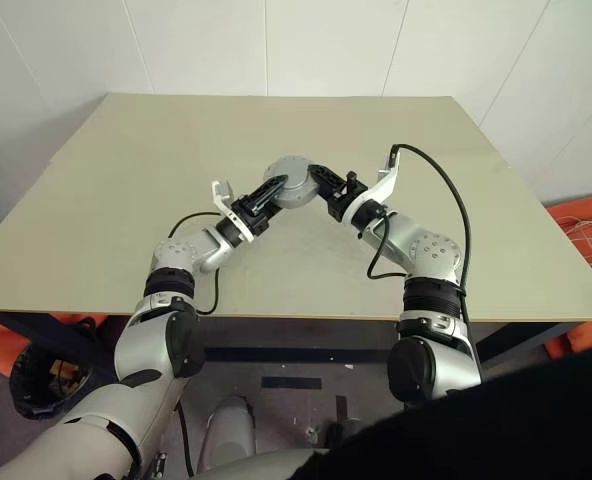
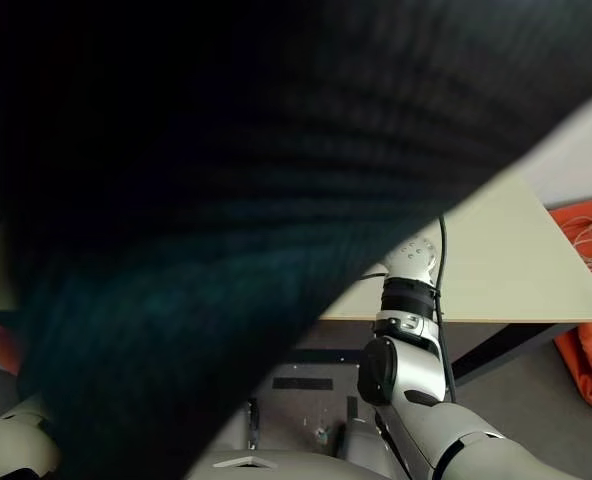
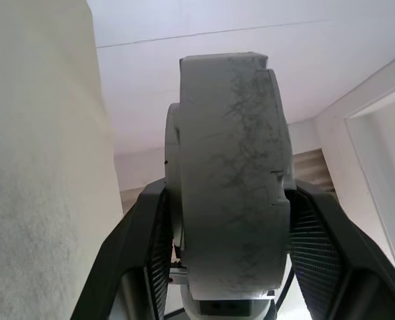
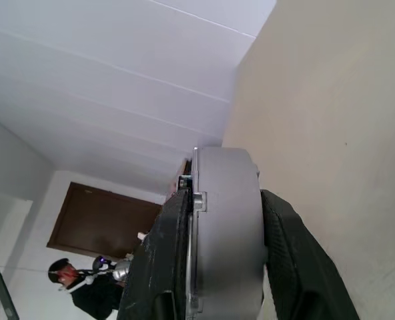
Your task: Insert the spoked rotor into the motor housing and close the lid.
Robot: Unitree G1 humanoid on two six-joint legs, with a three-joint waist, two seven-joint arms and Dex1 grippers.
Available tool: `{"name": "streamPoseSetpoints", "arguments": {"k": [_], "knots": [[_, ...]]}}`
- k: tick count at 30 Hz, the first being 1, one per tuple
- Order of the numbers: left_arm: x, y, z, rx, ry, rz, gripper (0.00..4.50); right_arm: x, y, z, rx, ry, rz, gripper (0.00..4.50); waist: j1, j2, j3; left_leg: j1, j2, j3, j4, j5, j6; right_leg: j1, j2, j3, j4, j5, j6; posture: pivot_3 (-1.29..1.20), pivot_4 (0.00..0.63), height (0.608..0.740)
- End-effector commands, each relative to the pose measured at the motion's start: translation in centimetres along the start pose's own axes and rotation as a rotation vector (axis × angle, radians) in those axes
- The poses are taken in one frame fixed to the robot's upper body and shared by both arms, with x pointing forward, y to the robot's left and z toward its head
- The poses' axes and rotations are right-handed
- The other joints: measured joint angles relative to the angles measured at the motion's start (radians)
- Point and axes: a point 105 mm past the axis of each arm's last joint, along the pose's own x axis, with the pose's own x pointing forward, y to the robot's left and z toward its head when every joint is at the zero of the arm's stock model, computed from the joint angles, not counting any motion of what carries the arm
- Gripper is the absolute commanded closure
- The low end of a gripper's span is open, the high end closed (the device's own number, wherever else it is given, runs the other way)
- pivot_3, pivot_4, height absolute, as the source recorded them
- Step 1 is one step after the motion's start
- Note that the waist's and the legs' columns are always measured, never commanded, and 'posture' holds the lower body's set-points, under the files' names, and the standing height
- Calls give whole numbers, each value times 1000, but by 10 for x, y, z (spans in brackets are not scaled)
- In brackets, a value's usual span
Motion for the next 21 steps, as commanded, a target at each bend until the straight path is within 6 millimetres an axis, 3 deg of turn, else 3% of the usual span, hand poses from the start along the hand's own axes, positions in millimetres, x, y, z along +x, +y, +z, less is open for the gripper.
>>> {"name": "streamPoseSetpoints", "arguments": {"k": [1,11,15,18,21], "knots": [[13,-29,6,66,13,-102,2433,3,15,9,-77,-51,21,1379,0,0,0,0,0,0,0,0,0,0,0,0,0,0,0,0,0,740],[9,-29,10,128,-3,-91,2433,-2,-8,36,-252,-209,-127,1379,-1,0,0,-1,0,0,2,0,0,0,0,0,1,0,0,0,0,740],[-2,-27,35,294,-98,-6,2433,-5,-11,45,-248,-243,-146,1379,-3,0,0,0,0,0,2,0,0,0,0,0,2,0,0,0,0,740],[-21,-22,67,383,-237,92,2433,-8,-13,49,-249,-253,-150,1379,-5,0,0,0,2,0,3,0,0,0,2,0,3,0,0,0,0,740],[-36,-21,84,427,-309,146,2433,-9,-15,51,-249,-254,-155,1379,-4,0,0,0,2,-1,3,0,0,0,2,0,3,0,0,0,0,740]]}}
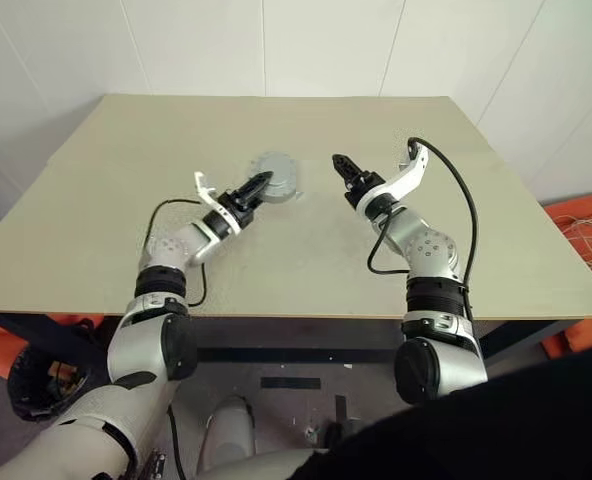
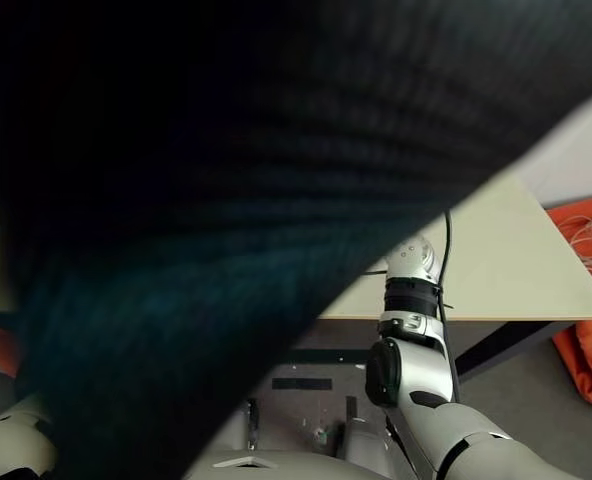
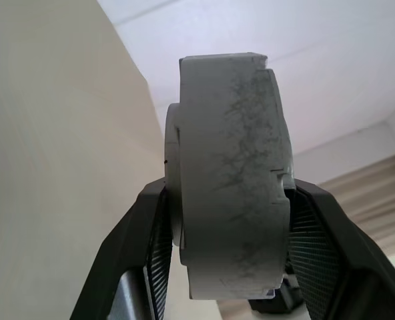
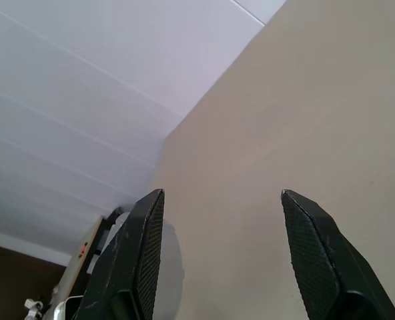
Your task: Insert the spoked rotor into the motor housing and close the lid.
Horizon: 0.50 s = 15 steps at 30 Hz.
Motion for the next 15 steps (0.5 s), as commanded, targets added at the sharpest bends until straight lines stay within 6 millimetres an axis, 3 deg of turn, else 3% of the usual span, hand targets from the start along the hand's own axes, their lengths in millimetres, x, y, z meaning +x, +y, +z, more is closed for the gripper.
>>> {"name": "streamPoseSetpoints", "arguments": {"k": [1,6,15], "knots": [[-9,-7,37,91,-134,5,2433,0,5,10,-5,-32,22,1379,2,0,0,0,0,0,0,0,0,0,0,0,0,0,0,0,0,740],[-21,8,45,125,-167,105,2433,-3,2,12,-4,-35,11,1379,7,0,0,-2,0,0,2,0,1,1,0,0,0,0,0,0,0,740],[-50,51,41,163,-192,322,2433,-6,-4,14,-5,-32,-12,1379,3,0,0,-4,1,-2,7,0,1,0,0,-2,3,1,1,0,0,740]]}}
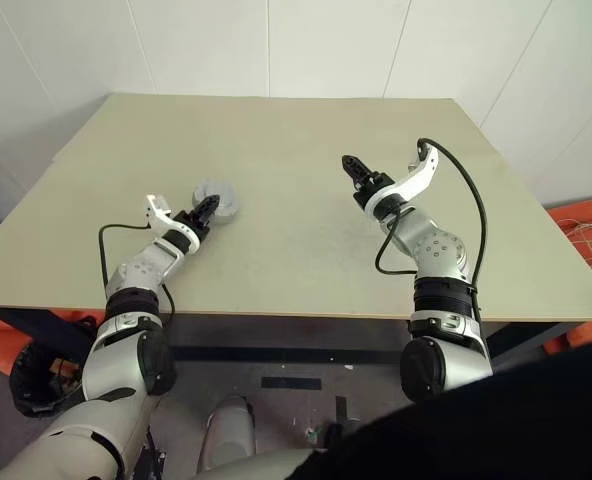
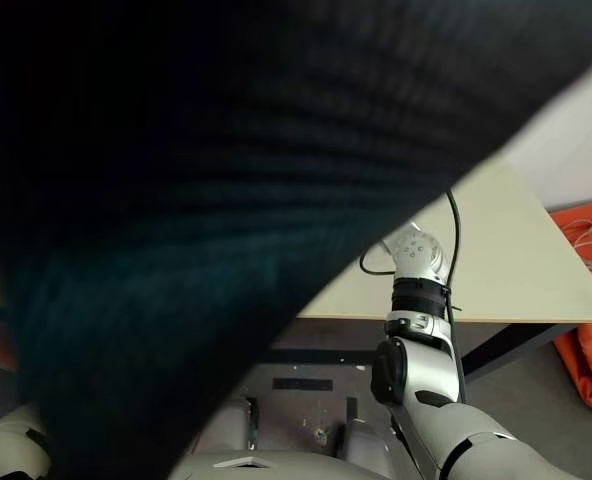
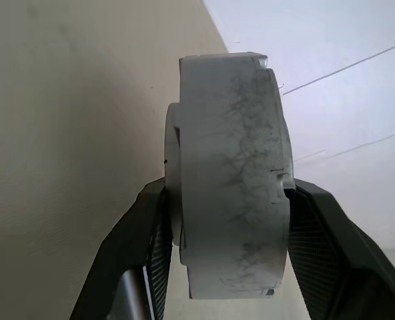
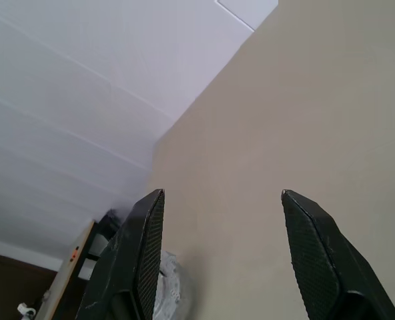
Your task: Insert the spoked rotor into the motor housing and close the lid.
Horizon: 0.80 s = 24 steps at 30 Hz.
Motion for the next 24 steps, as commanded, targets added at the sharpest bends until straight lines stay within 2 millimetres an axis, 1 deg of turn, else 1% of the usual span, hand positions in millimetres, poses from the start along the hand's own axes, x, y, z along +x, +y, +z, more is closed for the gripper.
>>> {"name": "streamPoseSetpoints", "arguments": {"k": [1,11,13,15,16,18,19,21,23,24], "knots": [[1,-14,21,48,-76,-38,2433,-2,6,8,-2,-23,22,1379,1,0,0,0,0,0,0,0,0,0,0,0,0,0,0,0,0,740],[-8,7,30,35,-117,48,2433,-2,4,9,-1,-26,10,1379,-4,0,0,3,0,0,1,0,-1,1,0,1,2,0,-1,0,0,740],[-10,10,32,32,-121,56,1697,-2,3,10,1,-27,7,1343,-7,0,0,4,0,1,1,0,-1,1,0,1,2,1,-1,0,0,740],[-11,12,33,32,-125,69,1152,-2,3,10,2,-28,6,1343,-8,0,0,4,0,1,1,0,-1,1,0,1,2,1,-1,0,0,740],[-12,13,34,32,-125,73,775,-2,3,10,3,-28,6,1343,-8,0,0,4,0,1,1,0,-1,1,0,1,2,1,-1,0,0,740],[-14,19,35,34,-125,99,168,-2,3,10,4,-28,3,1343,-9,0,0,7,0,1,0,0,-1,3,0,2,2,0,-2,0,0,740],[-16,23,35,41,-123,121,76,-2,3,10,4,-28,2,1343,-12,0,0,9,0,1,0,0,-1,4,0,3,2,-2,-5,0,0,740],[-19,31,34,55,-108,170,76,-1,2,10,6,-26,-3,1343,-21,0,0,12,0,1,0,1,-1,6,0,3,3,-2,-5,0,0,740],[-22,34,29,56,-62,174,76,-1,1,10,5,-25,-7,1343,-29,0,0,15,0,1,-1,1,-2,6,0,5,3,-2,-5,0,0,740],[-24,33,22,59,4,158,76,-1,1,9,5,-24,-10,1343,-31,0,0,16,1,1,-1,1,-2,6,0,6,4,-2,-5,0,0,740]]}}
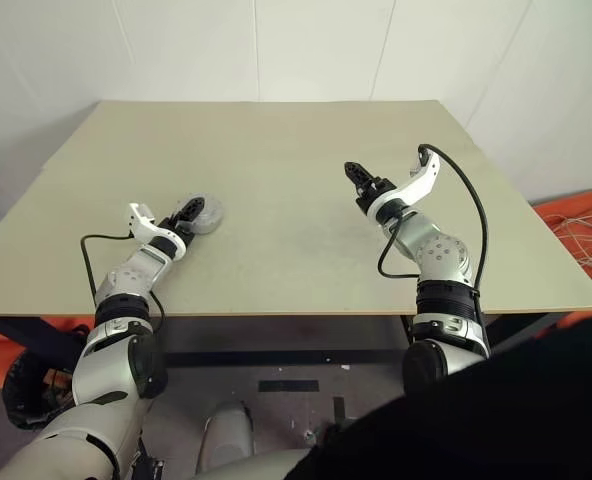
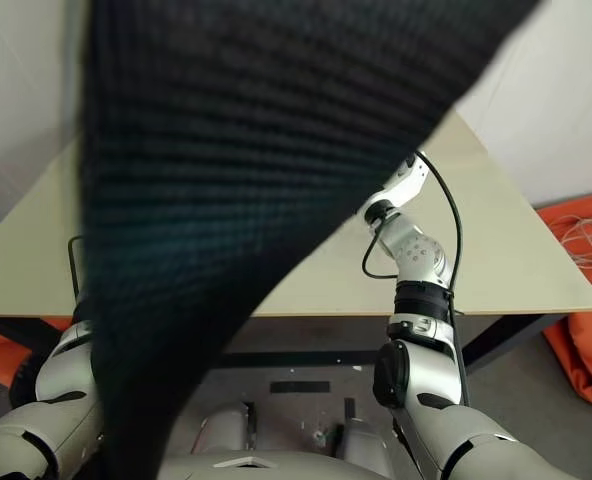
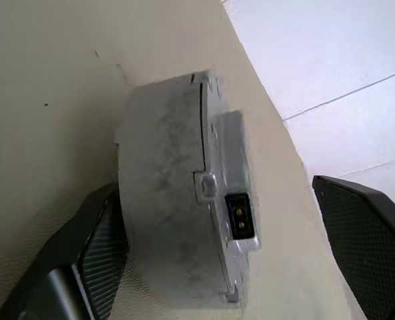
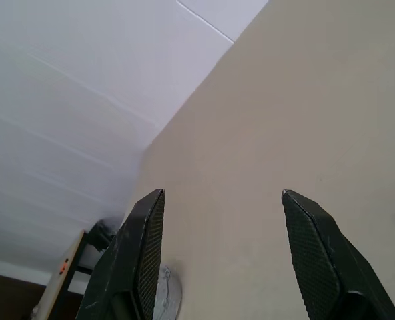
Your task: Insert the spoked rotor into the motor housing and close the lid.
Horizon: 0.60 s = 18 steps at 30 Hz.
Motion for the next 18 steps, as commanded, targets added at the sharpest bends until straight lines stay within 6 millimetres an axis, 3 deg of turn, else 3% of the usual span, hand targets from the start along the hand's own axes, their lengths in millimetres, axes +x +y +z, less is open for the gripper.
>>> {"name": "streamPoseSetpoints", "arguments": {"k": [1,6,10,18], "knots": [[-15,13,-7,48,136,23,76,1,8,10,1,-31,22,1343,-5,0,0,0,0,0,0,0,0,0,0,0,0,0,0,0,0,740],[-48,12,-24,50,371,-52,76,1,6,10,3,-27,13,1343,-20,1,-1,0,0,1,-1,-2,2,-2,0,2,-1,0,-2,0,0,740],[-72,-5,-40,71,543,-144,76,3,7,9,4,-23,14,1343,-21,1,-1,-4,-1,2,-1,-4,5,-4,0,2,-3,0,-2,0,0,740],[-69,-50,-41,115,515,-361,76,2,7,7,-26,-6,21,1343,-9,1,-1,-3,-2,3,1,-3,5,-1,-1,1,-2,0,-1,0,0,740]]}}
